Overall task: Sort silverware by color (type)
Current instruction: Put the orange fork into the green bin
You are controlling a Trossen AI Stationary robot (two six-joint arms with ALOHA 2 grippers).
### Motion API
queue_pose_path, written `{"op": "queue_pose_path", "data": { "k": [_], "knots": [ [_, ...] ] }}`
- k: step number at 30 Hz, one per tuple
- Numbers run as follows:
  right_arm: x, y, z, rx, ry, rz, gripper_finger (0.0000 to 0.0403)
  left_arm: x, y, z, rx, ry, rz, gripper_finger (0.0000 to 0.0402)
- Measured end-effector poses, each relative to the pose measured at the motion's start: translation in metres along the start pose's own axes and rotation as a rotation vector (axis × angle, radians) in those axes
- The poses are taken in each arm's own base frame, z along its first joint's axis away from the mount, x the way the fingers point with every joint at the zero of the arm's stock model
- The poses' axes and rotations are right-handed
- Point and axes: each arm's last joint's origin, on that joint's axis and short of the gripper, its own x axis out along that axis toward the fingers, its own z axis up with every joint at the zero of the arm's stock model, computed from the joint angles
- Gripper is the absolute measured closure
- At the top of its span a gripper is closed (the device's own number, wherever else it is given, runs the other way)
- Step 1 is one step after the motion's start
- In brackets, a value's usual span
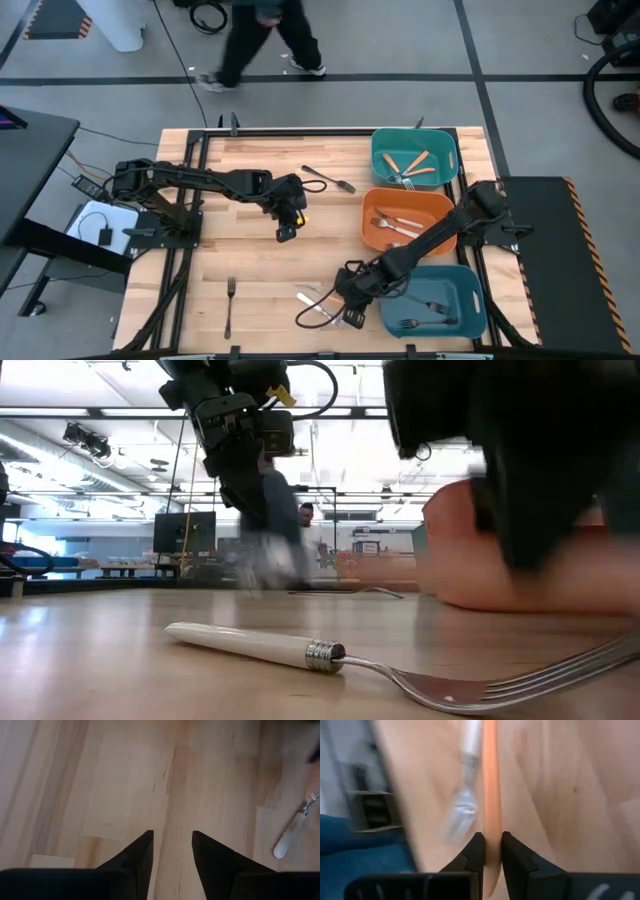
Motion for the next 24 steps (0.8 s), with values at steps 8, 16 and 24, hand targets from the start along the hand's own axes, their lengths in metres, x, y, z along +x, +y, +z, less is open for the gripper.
{"op": "queue_pose_path", "data": {
  "k": [8, 16, 24],
  "knots": [
    [-0.085, 0.019, 0.006, -0.049, -0.182, 0.095, 0.0354, 0.000, 0.001, -0.002, -0.003, 0.018, 0.003, 0.0259],
    [-0.192, -0.014, -0.012, -0.024, -0.438, -0.181, 0.0354, 0.000, 0.000, -0.001, 0.000, 0.013, 0.003, 0.0259],
    [-0.277, -0.091, -0.030, 0.025, -0.632, -0.716, 0.0354, 0.000, -0.001, 0.006, -0.038, -0.059, -0.008, 0.0259]
  ]
}}
